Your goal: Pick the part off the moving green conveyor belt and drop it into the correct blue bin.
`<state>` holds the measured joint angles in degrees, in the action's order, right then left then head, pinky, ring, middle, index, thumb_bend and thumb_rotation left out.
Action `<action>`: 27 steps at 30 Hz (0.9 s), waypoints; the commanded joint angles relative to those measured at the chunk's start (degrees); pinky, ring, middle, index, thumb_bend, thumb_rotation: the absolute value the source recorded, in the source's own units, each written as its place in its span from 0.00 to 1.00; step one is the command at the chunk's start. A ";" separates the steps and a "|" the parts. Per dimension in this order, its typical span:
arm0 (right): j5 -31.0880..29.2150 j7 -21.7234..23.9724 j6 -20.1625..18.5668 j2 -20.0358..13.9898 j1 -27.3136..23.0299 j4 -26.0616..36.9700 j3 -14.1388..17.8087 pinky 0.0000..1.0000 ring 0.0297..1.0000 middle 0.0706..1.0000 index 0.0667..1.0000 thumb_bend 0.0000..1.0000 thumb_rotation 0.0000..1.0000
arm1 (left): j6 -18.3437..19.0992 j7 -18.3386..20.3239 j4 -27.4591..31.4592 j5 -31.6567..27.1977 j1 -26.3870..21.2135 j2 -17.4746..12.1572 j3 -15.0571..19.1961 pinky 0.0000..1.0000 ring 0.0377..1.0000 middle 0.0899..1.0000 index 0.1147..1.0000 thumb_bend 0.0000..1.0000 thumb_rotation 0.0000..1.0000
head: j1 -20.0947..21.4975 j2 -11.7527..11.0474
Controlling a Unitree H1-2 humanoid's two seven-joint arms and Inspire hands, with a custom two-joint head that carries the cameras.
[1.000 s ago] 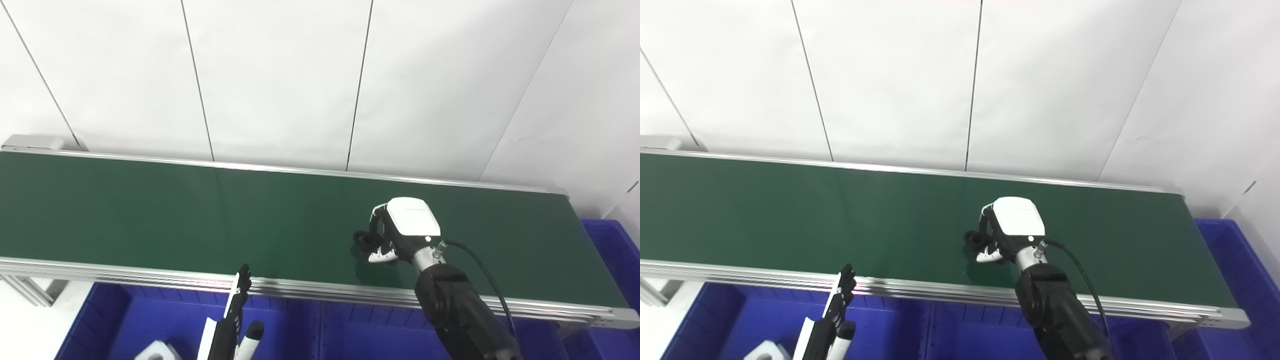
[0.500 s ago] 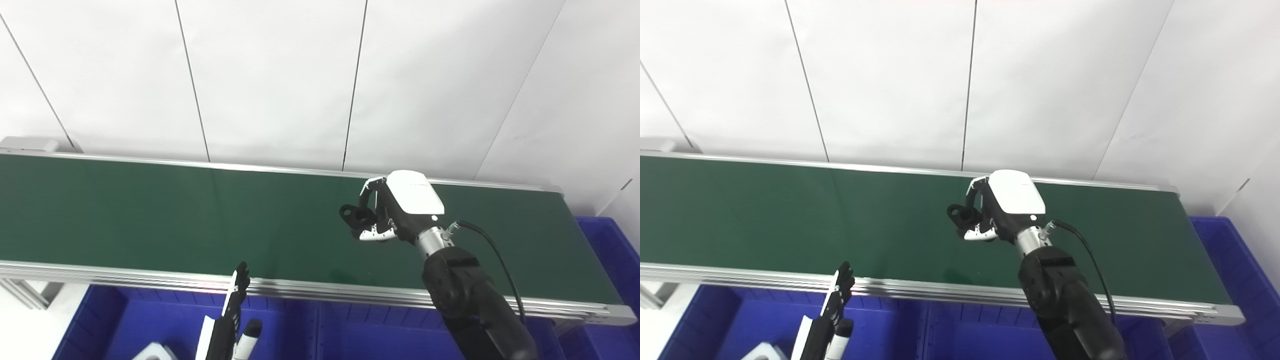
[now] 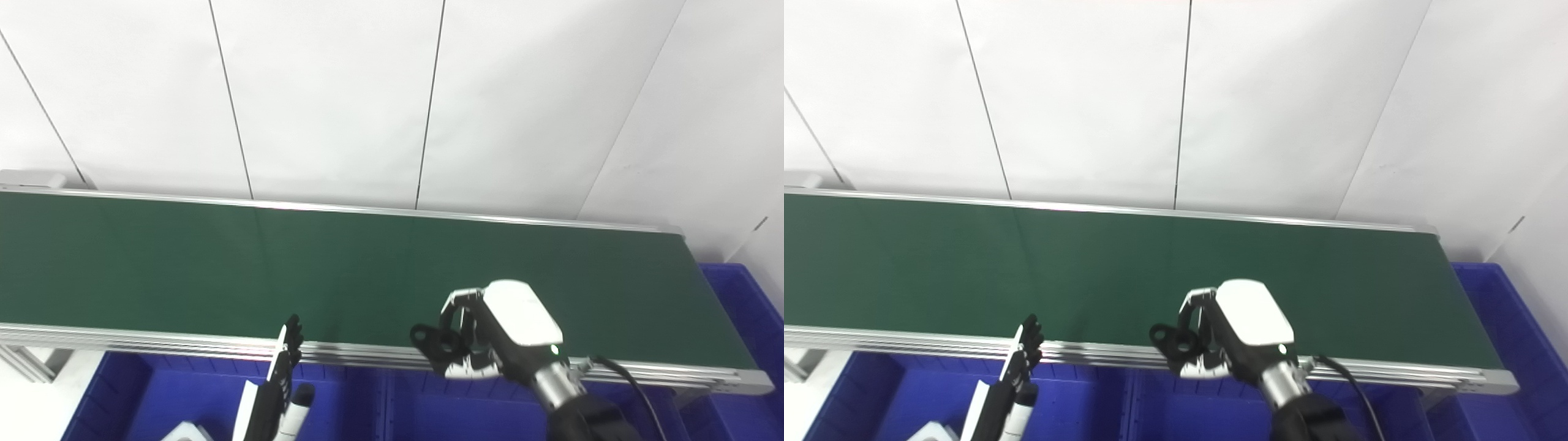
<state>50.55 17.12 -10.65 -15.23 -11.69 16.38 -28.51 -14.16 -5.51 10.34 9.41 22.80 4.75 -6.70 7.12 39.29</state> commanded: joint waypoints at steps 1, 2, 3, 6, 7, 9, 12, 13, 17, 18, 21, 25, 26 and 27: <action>0.66 0.16 -0.13 0.44 0.76 2.98 0.89 0.18 0.22 0.27 0.45 0.50 0.16 | 0.57 1.52 3.17 -2.76 0.34 -0.62 -0.16 1.00 1.00 1.00 1.00 0.62 0.98 | 1.15 2.49; 0.81 0.38 -0.07 0.48 1.88 3.57 1.09 0.18 0.21 0.26 0.44 0.50 0.16 | 1.11 1.96 3.86 -3.70 0.37 -0.90 -0.04 1.00 1.00 1.00 1.00 0.63 0.97 | 1.47 3.18; 0.91 0.65 -0.09 0.45 3.06 4.03 1.28 0.18 0.22 0.28 0.45 0.50 0.16 | 1.68 2.30 4.49 -4.35 0.32 -1.13 0.14 1.00 1.00 1.00 1.00 0.64 0.96 | 1.87 4.06; 1.47 1.00 0.22 0.41 5.66 4.48 1.70 0.18 0.22 0.28 0.44 0.50 0.16 | 3.98 2.88 6.35 -5.37 -0.07 -1.52 0.77 1.00 1.00 1.00 1.00 0.65 0.96 | 2.85 6.44; 1.89 1.45 0.10 0.47 6.13 4.68 1.67 0.18 0.22 0.27 0.44 0.50 0.16 | 5.02 2.98 7.24 -5.54 -0.21 -1.65 0.95 1.00 1.00 1.00 1.00 0.65 0.96 | 3.40 7.79; 3.20 1.71 0.47 0.53 7.01 4.36 1.35 0.18 0.22 0.27 0.44 0.50 0.16 | 6.79 3.16 8.55 -5.95 -0.58 -1.82 1.21 1.00 1.00 1.00 1.00 0.64 0.96 | 3.76 8.63; 5.42 1.11 1.62 0.63 8.28 2.26 0.50 0.19 0.24 0.31 0.45 0.50 0.16 | 8.65 3.70 9.76 -7.02 -1.16 -2.05 1.57 1.00 1.00 1.00 1.00 0.65 0.94 | 4.23 9.32; 5.75 0.80 1.86 0.69 8.32 1.35 0.40 0.20 0.25 0.32 0.45 0.50 0.16 | 8.97 3.83 9.94 -7.24 -1.20 -2.11 1.64 1.00 1.00 1.00 1.00 0.65 0.93 | 4.25 9.43; 6.51 -1.17 2.22 0.86 7.55 -2.44 0.80 0.19 0.23 0.29 0.45 0.50 0.16 | 9.36 4.17 10.02 -7.61 -1.13 -2.09 1.68 1.00 1.00 1.00 1.00 0.65 0.93 | 3.30 8.99; 6.64 -1.92 2.42 0.87 7.31 -3.36 1.04 0.18 0.22 0.27 0.45 0.50 0.16 | 9.46 4.27 10.06 -7.86 -1.10 -1.97 1.69 1.00 1.00 1.00 1.00 0.64 0.93 | 3.30 8.99; 7.24 -8.39 4.08 0.88 6.92 -7.52 1.95 0.17 0.20 0.26 0.45 0.50 0.16 | 9.48 4.26 10.12 -7.71 -0.80 -1.66 1.51 1.00 1.00 1.00 1.00 0.64 0.93 | 2.19 8.42; 6.48 -12.65 4.07 1.21 7.24 -10.63 2.79 0.21 0.26 0.35 0.46 0.51 0.09 | 9.10 4.26 9.83 -7.74 -0.35 -1.50 1.36 1.00 1.00 1.00 1.00 0.65 0.93 | 1.19 7.36; 6.64 -13.23 4.04 1.02 7.29 -11.18 2.70 0.22 0.27 0.37 0.46 0.52 0.07 | 8.86 4.22 9.67 -7.86 -0.24 -1.40 1.37 1.00 1.00 1.00 1.00 0.65 0.93 | 0.89 7.05; 6.75 -13.66 4.00 0.85 7.30 -11.54 2.58 0.29 0.35 0.42 0.46 0.52 0.03 | 8.69 4.18 9.56 -7.92 -0.17 -1.34 1.38 1.00 1.00 1.00 1.00 0.65 0.92 | 0.89 7.05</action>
<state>57.26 5.73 -9.35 -14.59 -3.37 4.10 -26.10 -3.96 -1.37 18.88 1.58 22.67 3.22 -5.34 8.09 46.32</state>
